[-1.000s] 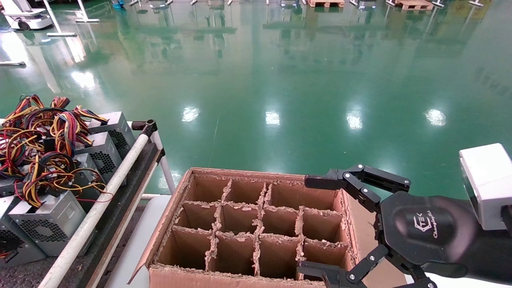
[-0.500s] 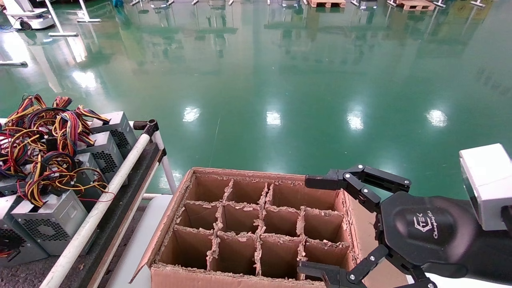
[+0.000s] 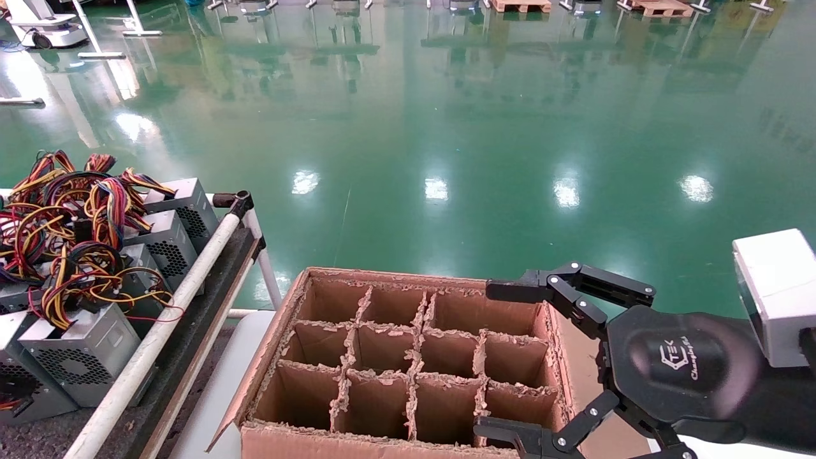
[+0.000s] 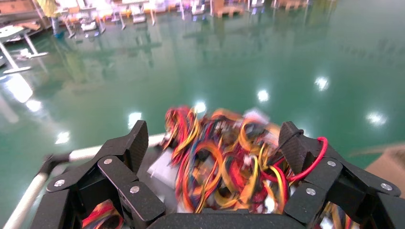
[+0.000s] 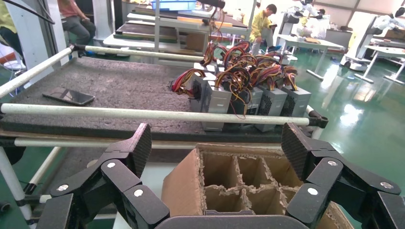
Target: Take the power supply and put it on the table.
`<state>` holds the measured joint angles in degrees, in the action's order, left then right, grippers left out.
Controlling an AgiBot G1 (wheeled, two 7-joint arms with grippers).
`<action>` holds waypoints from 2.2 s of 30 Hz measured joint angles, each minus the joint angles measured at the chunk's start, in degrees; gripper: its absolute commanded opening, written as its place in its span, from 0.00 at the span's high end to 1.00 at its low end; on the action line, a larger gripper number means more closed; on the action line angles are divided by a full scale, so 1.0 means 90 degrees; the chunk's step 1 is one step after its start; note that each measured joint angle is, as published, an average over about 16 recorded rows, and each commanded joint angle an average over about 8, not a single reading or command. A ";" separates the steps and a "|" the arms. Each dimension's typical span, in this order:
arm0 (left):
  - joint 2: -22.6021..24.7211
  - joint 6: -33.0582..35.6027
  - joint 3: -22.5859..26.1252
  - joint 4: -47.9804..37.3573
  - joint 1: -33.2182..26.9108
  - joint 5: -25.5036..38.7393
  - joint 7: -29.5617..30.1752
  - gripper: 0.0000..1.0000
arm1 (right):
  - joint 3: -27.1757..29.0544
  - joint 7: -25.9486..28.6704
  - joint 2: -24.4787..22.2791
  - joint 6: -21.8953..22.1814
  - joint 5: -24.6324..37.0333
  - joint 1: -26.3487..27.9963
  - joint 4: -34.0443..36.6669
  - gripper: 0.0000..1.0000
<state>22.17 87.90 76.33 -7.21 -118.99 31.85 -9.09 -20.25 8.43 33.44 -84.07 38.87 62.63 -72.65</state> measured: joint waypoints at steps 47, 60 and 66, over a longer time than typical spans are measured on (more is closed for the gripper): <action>-0.0567 0.0313 0.1220 0.1102 -0.1692 0.1892 0.0481 0.00 | -0.0004 -0.0002 -0.0002 0.0002 -0.0003 0.0001 0.0000 0.00; -0.0908 0.0306 0.0998 0.1639 -0.1060 0.1046 0.2248 0.00 | -0.0005 -0.0003 -0.0002 0.0002 -0.0003 0.0001 0.0000 0.00; -0.0888 0.0186 0.0958 0.1699 -0.0545 0.0764 0.2183 0.00 | -0.0006 -0.0003 -0.0002 0.0002 -0.0004 0.0001 0.0000 0.00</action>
<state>14.18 89.57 84.96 8.08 -123.90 38.73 10.56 -20.30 8.41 33.42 -84.05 38.83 62.64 -72.65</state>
